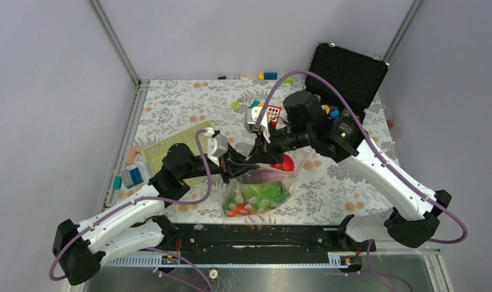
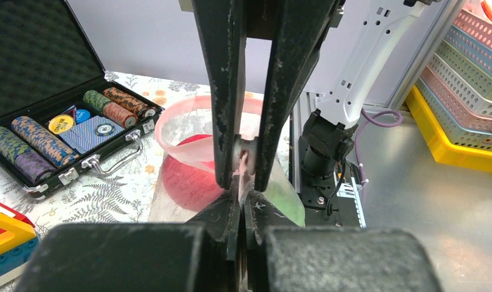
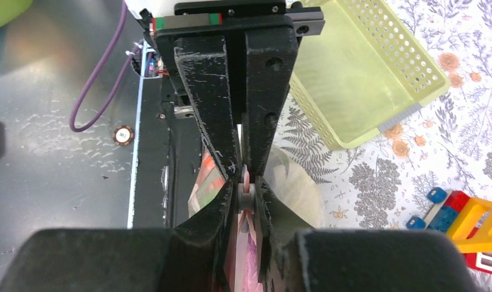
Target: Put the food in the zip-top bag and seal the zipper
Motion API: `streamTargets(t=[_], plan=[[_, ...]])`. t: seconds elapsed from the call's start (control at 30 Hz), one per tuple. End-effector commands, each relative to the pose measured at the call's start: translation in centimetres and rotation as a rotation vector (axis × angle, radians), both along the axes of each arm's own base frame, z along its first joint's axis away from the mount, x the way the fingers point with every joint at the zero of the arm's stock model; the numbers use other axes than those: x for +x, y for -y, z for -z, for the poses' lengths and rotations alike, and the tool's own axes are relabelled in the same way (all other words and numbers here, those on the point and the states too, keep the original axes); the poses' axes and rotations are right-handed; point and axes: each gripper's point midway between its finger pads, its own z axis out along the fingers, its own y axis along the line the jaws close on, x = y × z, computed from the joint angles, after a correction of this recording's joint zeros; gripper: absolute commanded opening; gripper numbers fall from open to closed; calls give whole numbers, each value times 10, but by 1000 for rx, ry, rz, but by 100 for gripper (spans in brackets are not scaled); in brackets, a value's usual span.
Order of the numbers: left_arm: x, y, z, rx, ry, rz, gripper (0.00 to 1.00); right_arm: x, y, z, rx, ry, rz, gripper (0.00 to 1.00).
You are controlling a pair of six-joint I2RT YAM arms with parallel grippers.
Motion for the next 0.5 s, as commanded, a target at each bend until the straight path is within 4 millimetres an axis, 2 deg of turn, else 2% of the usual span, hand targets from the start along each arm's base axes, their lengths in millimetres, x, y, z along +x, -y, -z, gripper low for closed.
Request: streamTargets(t=[0.0, 0.1, 0.33, 0.47], plan=[[-4, -9, -41, -138, 80, -25, 0, 15, 8, 8, -54, 54, 87, 3], [-6, -13, -41, -162, 84, -37, 0, 23, 13, 15, -85, 78, 121, 4], [-5, -23, -39, -217, 101, -88, 0, 23, 24, 30, -156, 106, 110, 4], [-8, -24, -36, -223, 107, -74, 0, 24, 23, 33, -163, 104, 108, 6]])
